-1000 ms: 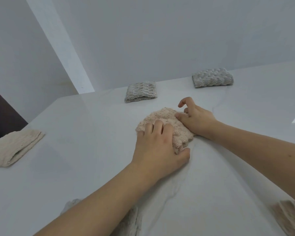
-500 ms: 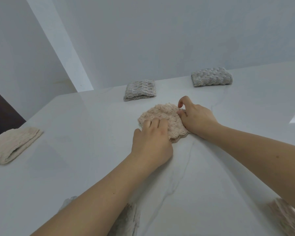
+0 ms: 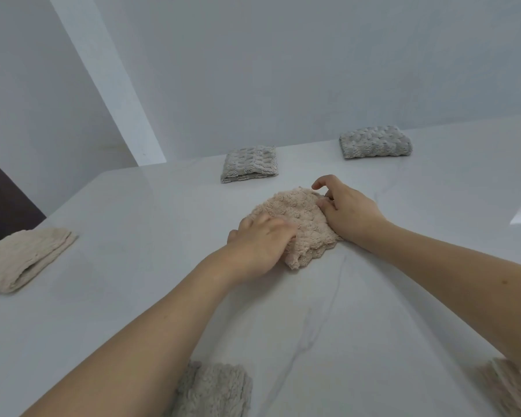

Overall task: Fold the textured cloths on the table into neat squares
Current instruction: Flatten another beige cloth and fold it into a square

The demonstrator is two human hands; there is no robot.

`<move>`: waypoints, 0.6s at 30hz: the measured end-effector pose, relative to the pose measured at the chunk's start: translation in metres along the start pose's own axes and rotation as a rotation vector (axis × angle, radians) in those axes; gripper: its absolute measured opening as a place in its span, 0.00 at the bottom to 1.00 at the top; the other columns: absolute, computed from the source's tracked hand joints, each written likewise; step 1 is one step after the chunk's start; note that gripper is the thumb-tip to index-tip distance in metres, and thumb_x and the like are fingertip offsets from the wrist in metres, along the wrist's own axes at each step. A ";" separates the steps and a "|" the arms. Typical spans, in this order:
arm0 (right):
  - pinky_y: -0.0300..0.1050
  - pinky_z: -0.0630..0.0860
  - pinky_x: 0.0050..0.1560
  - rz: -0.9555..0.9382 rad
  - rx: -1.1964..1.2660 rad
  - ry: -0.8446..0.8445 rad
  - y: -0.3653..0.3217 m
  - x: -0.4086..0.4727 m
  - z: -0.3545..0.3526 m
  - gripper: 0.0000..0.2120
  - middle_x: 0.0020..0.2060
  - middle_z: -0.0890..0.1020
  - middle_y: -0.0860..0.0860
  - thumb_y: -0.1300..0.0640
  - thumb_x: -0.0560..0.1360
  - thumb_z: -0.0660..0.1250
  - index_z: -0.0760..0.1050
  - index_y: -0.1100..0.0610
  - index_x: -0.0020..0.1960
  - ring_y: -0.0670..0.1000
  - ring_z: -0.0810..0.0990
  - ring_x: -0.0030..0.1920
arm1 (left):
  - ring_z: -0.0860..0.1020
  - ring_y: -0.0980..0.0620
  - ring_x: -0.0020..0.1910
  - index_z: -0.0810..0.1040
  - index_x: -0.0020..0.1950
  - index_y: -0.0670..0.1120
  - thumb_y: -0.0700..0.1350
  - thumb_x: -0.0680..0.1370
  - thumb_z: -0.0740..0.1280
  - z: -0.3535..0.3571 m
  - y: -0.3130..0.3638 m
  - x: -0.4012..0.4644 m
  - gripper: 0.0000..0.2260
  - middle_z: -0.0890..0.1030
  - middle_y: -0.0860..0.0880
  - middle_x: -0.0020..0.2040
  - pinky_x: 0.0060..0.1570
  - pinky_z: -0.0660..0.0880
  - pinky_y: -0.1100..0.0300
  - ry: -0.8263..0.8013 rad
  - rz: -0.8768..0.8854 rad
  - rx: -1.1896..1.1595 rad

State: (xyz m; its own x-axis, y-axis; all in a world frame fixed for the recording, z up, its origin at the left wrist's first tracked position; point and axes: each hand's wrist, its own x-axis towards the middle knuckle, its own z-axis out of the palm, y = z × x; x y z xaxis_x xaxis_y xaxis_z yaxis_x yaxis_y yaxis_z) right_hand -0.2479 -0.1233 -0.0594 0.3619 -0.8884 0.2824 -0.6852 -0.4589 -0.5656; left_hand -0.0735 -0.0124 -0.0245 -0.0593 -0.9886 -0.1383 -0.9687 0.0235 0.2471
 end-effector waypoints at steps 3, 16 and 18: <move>0.48 0.70 0.52 -0.010 -0.011 0.014 -0.001 -0.001 0.000 0.11 0.51 0.77 0.47 0.52 0.81 0.57 0.66 0.46 0.62 0.51 0.75 0.53 | 0.60 0.49 0.67 0.69 0.55 0.62 0.56 0.82 0.56 0.007 -0.001 0.001 0.04 0.67 0.58 0.63 0.64 0.55 0.54 0.088 -0.044 -0.125; 0.50 0.71 0.47 0.041 -0.195 0.106 -0.002 -0.001 0.006 0.10 0.48 0.78 0.53 0.49 0.81 0.54 0.70 0.53 0.53 0.57 0.77 0.49 | 0.60 0.47 0.70 0.69 0.67 0.52 0.53 0.81 0.55 -0.025 0.015 0.013 0.16 0.67 0.49 0.68 0.67 0.56 0.49 -0.013 -0.003 0.149; 0.52 0.71 0.50 0.059 -0.204 0.111 -0.001 0.000 0.006 0.11 0.50 0.78 0.54 0.49 0.81 0.54 0.71 0.54 0.55 0.58 0.76 0.51 | 0.64 0.45 0.68 0.71 0.66 0.46 0.48 0.81 0.55 -0.028 0.020 0.028 0.16 0.69 0.46 0.67 0.66 0.61 0.50 0.178 -0.050 0.032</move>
State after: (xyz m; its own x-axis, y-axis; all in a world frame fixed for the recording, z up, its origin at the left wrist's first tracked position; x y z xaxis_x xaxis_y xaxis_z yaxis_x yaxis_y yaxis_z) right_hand -0.2437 -0.1227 -0.0639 0.2531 -0.9045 0.3434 -0.8207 -0.3886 -0.4188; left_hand -0.0875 -0.0438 0.0032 0.0300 -0.9993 0.0231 -0.9768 -0.0244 0.2128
